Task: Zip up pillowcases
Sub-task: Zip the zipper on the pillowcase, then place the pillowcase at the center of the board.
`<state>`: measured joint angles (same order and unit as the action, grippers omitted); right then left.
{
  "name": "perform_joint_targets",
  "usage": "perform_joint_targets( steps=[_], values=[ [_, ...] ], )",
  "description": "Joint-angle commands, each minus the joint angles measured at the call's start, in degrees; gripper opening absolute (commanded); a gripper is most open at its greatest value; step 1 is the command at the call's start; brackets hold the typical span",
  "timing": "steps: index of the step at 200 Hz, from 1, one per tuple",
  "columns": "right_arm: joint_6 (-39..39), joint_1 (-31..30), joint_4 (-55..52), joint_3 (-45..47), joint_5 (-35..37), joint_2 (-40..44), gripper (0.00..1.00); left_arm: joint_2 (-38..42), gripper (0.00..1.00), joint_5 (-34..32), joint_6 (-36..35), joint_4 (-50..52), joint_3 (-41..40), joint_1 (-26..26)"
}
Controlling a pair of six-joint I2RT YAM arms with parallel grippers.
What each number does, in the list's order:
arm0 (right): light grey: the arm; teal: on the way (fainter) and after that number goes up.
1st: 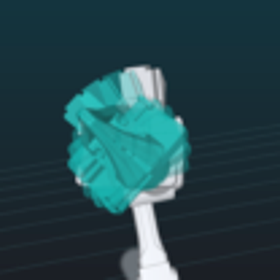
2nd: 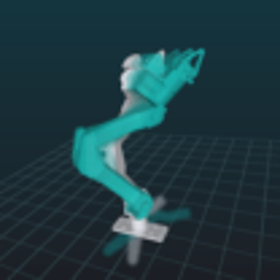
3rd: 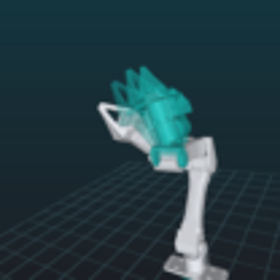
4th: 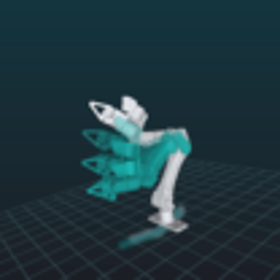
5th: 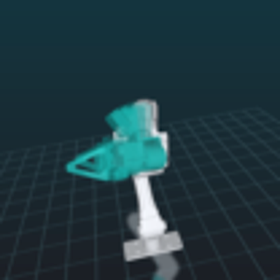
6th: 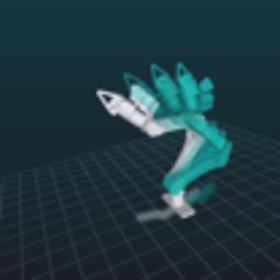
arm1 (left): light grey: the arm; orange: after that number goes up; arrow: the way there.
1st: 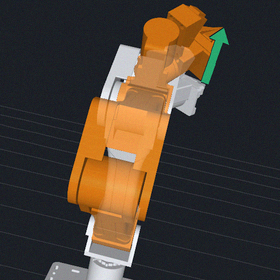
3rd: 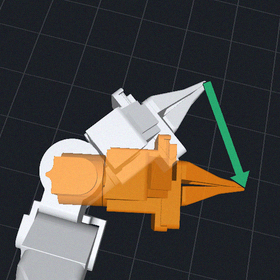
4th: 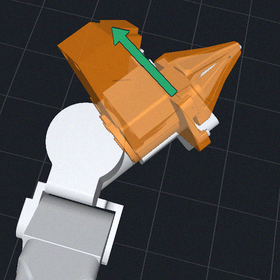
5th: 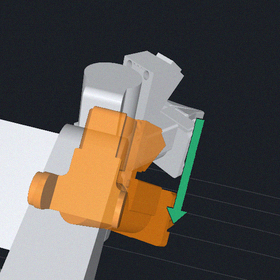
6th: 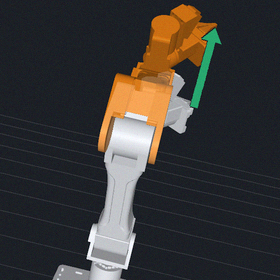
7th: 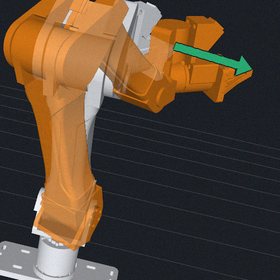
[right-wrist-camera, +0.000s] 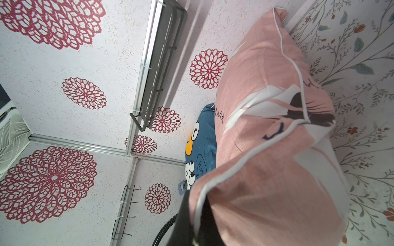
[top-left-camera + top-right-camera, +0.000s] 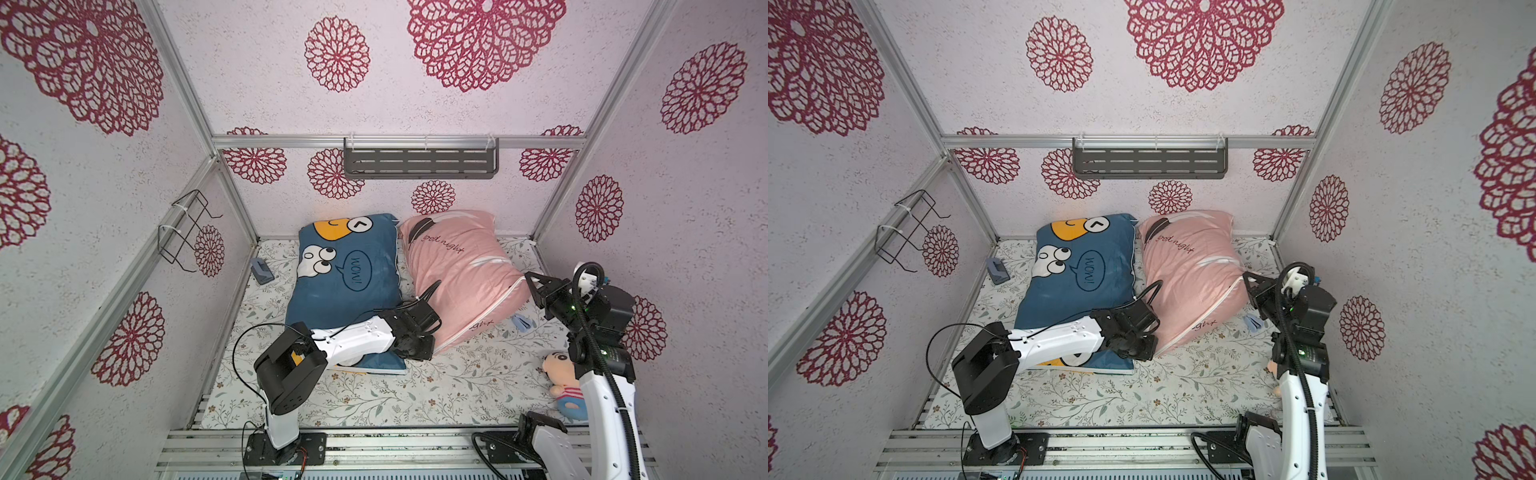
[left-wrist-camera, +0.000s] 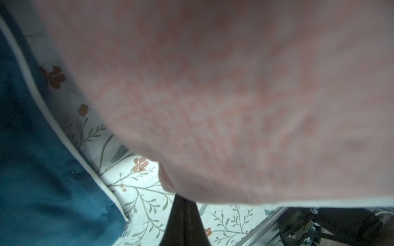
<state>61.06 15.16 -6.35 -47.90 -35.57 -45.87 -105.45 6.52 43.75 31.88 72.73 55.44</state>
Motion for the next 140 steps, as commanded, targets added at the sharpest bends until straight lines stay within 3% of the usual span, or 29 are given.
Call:
perform_joint_targets(
  steps=[1, 54, 69, 88, 113, 140],
  values=[
    [0.38, 0.18, 8.99, -4.22, 2.44, 0.69, 0.0, -0.55, 0.0, -2.13, -1.34, 3.1, -1.08, 0.42],
    [-0.14, 0.16, 6.96, -1.89, 1.31, 2.08, 0.0, 3.01, 0.0, -2.71, -0.69, 2.08, -0.93, 0.24],
    [-0.33, 0.2, 6.02, 1.18, 0.83, 3.84, 0.0, 5.29, 0.22, -3.6, -0.84, 1.0, -0.94, 0.28],
    [0.41, 0.11, 4.89, 5.63, -0.46, 6.46, 0.0, 7.76, 0.43, -4.14, -1.19, 0.46, -0.67, -0.07],
    [-3.01, 0.07, -2.77, 8.85, -0.81, 10.24, 0.0, 10.68, 0.55, -5.23, -2.1, 0.67, -0.33, -1.05],
    [-14.68, 0.05, -18.47, 5.09, 3.74, 9.93, 0.64, 14.55, 0.62, -7.78, -4.23, 3.05, 0.11, -3.92]
  ],
)
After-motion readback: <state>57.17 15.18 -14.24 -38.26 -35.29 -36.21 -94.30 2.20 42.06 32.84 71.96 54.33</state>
